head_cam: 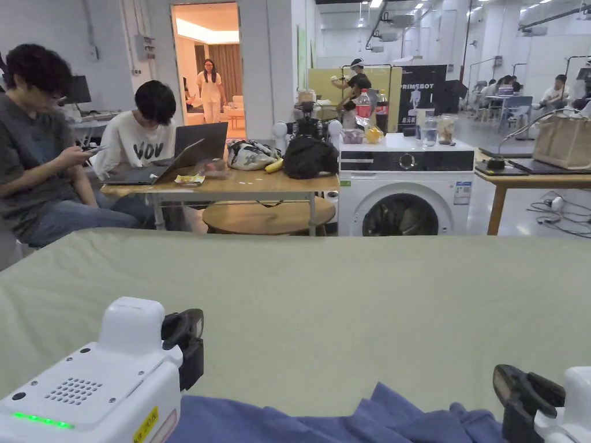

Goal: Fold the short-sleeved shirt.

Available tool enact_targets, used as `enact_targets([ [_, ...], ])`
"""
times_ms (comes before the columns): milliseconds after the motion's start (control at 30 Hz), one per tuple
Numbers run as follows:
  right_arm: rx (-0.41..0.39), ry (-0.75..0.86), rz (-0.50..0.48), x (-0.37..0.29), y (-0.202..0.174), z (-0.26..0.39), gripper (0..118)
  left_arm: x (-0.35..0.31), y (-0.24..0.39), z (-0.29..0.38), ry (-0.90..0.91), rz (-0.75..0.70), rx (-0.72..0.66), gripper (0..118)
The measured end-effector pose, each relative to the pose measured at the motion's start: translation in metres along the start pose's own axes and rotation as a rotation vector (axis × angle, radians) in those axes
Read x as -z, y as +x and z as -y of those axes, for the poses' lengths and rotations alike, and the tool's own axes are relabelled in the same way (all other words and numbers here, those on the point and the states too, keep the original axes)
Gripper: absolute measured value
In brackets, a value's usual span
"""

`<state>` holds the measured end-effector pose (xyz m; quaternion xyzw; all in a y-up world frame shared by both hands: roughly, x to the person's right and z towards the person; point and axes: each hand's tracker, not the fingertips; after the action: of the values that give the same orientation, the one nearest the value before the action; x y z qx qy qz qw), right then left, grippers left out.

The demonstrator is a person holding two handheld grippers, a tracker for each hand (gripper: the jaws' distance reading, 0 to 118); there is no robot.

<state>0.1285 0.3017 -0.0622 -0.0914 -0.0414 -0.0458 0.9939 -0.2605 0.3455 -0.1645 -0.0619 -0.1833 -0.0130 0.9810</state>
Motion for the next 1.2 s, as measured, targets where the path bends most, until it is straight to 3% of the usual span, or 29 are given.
enact_targets([
  [267,-0.036,-0.043,-0.040,0.016,-0.012,0.011,0,0.023,-0.041,0.002,-0.130,-0.014,-0.060,0],
  [300,-0.031,-0.047,-0.043,0.017,-0.010,0.012,0,0.038,-0.046,0.004,-0.201,-0.015,-0.054,6],
  [367,-0.002,-0.062,-0.058,0.018,-0.006,0.016,0,0.071,-0.057,0.016,-0.337,0.082,-0.070,41],
  [467,0.010,-0.092,-0.060,0.020,0.004,0.022,0,0.124,-0.066,0.043,-0.486,0.096,-0.121,48],
  [667,0.029,-0.158,0.013,0.018,0.037,0.040,0,0.226,-0.077,0.100,-0.778,0.011,-0.110,51],
  [833,0.053,-0.207,0.084,0.016,0.067,0.051,0,0.258,-0.085,0.135,-0.910,-0.030,-0.173,47],
  [900,0.061,-0.228,0.113,0.015,0.073,0.053,0,0.255,-0.079,0.136,-0.905,-0.050,-0.143,30],
  [933,0.069,-0.234,0.117,0.015,0.076,0.054,0,0.254,-0.077,0.134,-0.891,-0.052,-0.132,11],
  [967,0.086,-0.241,0.114,0.015,0.081,0.060,0,0.256,-0.077,0.133,-0.890,-0.027,-0.149,0],
  [1000,0.108,-0.248,0.116,0.014,0.083,0.061,0,0.255,-0.071,0.135,-0.904,-0.005,-0.176,0],
  [1100,0.190,-0.289,0.144,0.010,0.086,0.066,0,0.259,-0.066,0.140,-0.913,-0.038,-0.070,0],
  [1133,0.219,-0.317,0.161,0.011,0.088,0.068,11,0.259,-0.067,0.140,-0.910,-0.036,-0.084,0],
  [1200,0.316,-0.386,0.191,0.018,0.096,0.079,70,0.259,-0.071,0.138,-0.916,-0.033,-0.114,0],
])
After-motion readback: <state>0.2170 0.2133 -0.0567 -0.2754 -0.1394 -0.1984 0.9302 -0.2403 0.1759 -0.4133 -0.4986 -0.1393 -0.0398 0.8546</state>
